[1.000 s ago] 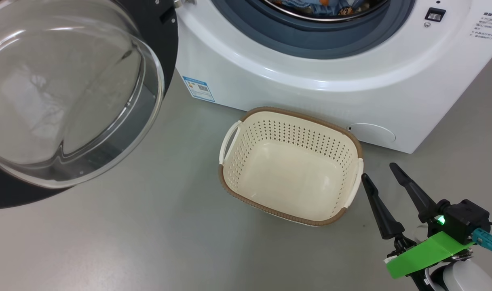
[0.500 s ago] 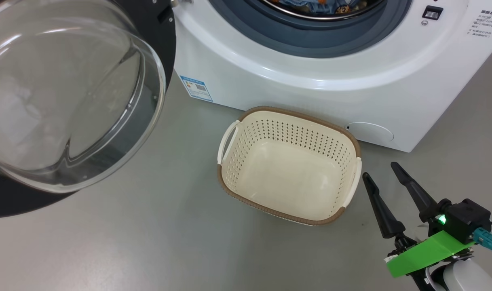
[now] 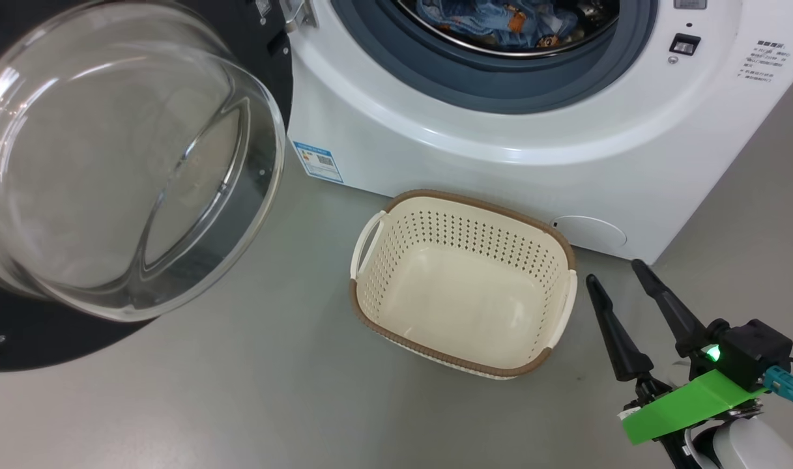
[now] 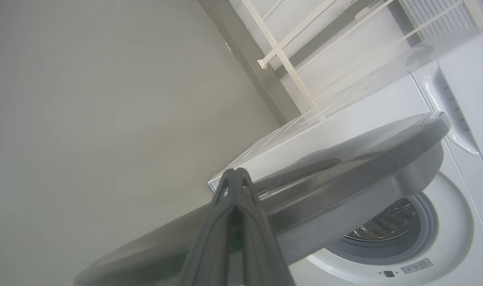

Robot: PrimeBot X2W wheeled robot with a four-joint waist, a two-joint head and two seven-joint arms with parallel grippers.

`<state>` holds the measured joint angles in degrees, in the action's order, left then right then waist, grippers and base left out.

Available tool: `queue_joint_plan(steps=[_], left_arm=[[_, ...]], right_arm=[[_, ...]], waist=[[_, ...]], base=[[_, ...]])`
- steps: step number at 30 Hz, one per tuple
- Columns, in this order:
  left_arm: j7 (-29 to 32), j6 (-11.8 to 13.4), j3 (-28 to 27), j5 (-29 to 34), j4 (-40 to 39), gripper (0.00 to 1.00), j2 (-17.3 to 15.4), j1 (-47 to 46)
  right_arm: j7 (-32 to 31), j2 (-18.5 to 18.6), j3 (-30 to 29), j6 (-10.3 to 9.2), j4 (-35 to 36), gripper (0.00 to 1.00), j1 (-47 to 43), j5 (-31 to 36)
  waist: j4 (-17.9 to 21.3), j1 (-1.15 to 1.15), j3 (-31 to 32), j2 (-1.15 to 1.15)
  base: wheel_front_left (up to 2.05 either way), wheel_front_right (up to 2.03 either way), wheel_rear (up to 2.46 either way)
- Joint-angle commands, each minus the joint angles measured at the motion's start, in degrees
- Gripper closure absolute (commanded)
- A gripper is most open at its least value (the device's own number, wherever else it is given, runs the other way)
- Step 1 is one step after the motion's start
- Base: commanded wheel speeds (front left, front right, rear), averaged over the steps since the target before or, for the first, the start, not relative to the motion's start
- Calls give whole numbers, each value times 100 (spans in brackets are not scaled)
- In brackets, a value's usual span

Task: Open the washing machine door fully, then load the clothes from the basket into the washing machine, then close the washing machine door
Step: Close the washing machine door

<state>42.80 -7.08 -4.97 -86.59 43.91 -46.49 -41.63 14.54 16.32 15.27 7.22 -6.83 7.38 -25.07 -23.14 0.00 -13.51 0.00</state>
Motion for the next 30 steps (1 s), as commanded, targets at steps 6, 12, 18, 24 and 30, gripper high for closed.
queue_joint_plan(steps=[6, 12, 18, 24, 30], left_arm=[[630, -41, 152, -146, -485, 100, -169, 134], [986, -41, 242, -245, -748, 100, -177, 234], [1316, -41, 351, -325, -1123, 100, -158, 335], [1799, -41, 459, -564, -1986, 100, -39, 472], [1946, -41, 589, -538, -2571, 100, 66, 653]], right_arm=[[46, -9, -29, 26, 106, 0, -106, -13], [46, -74, -112, 26, 95, 0, -179, -14], [46, -143, -211, 26, 77, 0, -261, -14], [46, -220, -427, 26, 70, 0, -440, -2], [46, -315, -625, 26, 64, 0, -701, 20]], waist=[[45, 0, 158, 0], [84, 0, 287, 0], [141, 0, 472, 0], [239, 0, 703, 0], [405, 0, 935, 0]], base=[[0, 0, 0], [0, 0, 0], [0, 0, 0], [0, 0, 0], [0, 0, 0]])
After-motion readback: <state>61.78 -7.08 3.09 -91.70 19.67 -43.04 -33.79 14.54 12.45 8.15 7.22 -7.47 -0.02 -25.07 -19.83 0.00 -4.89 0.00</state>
